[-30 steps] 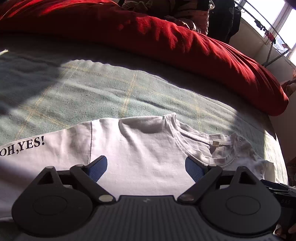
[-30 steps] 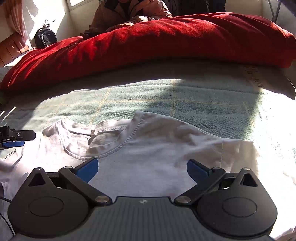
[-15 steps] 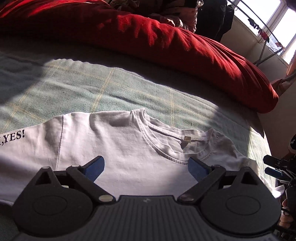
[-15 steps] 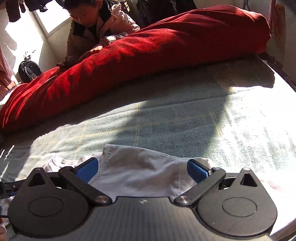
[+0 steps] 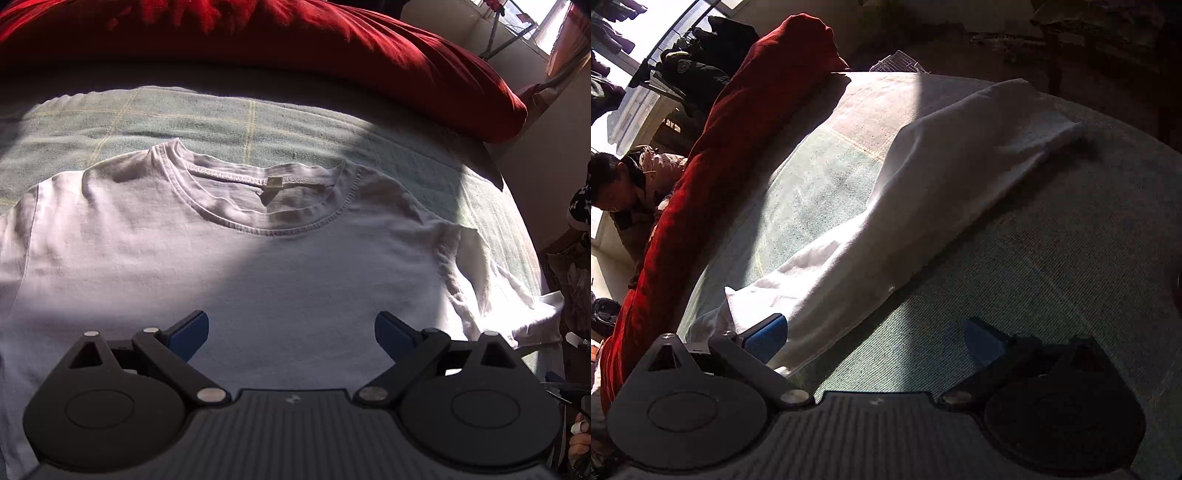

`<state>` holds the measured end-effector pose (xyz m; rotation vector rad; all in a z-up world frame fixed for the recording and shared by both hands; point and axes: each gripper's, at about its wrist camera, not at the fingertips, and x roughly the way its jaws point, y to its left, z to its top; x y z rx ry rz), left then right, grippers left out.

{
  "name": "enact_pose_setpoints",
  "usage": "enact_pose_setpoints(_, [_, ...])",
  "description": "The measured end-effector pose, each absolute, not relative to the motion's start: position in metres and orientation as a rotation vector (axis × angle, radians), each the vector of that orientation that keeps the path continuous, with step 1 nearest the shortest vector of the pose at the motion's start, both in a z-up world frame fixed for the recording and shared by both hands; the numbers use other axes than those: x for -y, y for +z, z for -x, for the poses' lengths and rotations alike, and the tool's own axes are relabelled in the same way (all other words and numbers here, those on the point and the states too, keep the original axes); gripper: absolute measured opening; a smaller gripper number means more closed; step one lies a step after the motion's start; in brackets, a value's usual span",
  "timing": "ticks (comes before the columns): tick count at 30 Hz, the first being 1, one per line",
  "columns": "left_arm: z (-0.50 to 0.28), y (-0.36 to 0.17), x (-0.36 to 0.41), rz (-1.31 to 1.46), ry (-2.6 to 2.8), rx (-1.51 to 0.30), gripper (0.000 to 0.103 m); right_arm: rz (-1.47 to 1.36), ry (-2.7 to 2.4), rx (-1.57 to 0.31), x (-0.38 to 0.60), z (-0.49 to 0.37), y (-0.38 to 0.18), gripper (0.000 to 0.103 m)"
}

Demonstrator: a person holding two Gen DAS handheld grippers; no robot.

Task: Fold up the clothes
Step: 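Lift the right gripper off the shirt and swing it away from the bed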

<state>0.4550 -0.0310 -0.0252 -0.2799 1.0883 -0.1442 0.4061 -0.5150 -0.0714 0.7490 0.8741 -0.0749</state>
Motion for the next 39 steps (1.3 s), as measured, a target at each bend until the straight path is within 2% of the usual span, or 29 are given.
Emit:
enact_pose_setpoints(8, [-0.475,-0.025,0.097,0.175,-0.266,-1.116,0.096,-0.947,-0.213,-0.755,0.605,-0.394,-0.102,0.081])
enact_pose_setpoints(16, [-0.487,-0.029,0.125,0.126,-0.322,-1.138,0.096,-0.959,-0.253,-0.665,0.648,-0.418,-0.12,0.079])
enact_pose_setpoints(18, [-0.488,-0.03,0.126,0.122,-0.321,-1.139,0.096,-0.906,-0.289,-0.685,0.651,-0.425,-0.119,0.073])
enact_pose_setpoints(20, [-0.488,-0.031,0.125,0.125,-0.319,-1.14,0.096,-0.847,-0.332,-0.722,0.653,-0.431,-0.116,0.048])
enact_pose_setpoints(21, [-0.489,-0.031,0.124,0.128,-0.318,-1.141,0.096,-0.823,-0.351,-0.742,0.654,-0.433,-0.114,0.041])
enact_pose_setpoints(22, [-0.489,-0.032,0.123,0.128,-0.316,-1.142,0.096,-0.814,-0.363,-0.754,0.655,-0.432,-0.113,0.025])
enact_pose_setpoints(23, [-0.489,-0.032,0.122,0.127,-0.314,-1.143,0.096,-0.81,-0.373,-0.764,0.656,-0.431,-0.113,0.017])
enact_pose_setpoints(35, [-0.484,-0.033,0.105,0.168,-0.297,-1.134,0.096,-0.686,-0.503,-0.757,0.656,-0.395,-0.068,0.014])
enact_pose_setpoints(36, [-0.484,-0.033,0.104,0.171,-0.299,-1.133,0.096,-0.669,-0.509,-0.778,0.655,-0.397,-0.069,0.014])
enact_pose_setpoints(39, [-0.48,-0.031,0.102,0.148,-0.305,-1.127,0.096,-0.628,-0.581,-0.84,0.651,-0.4,-0.071,0.025])
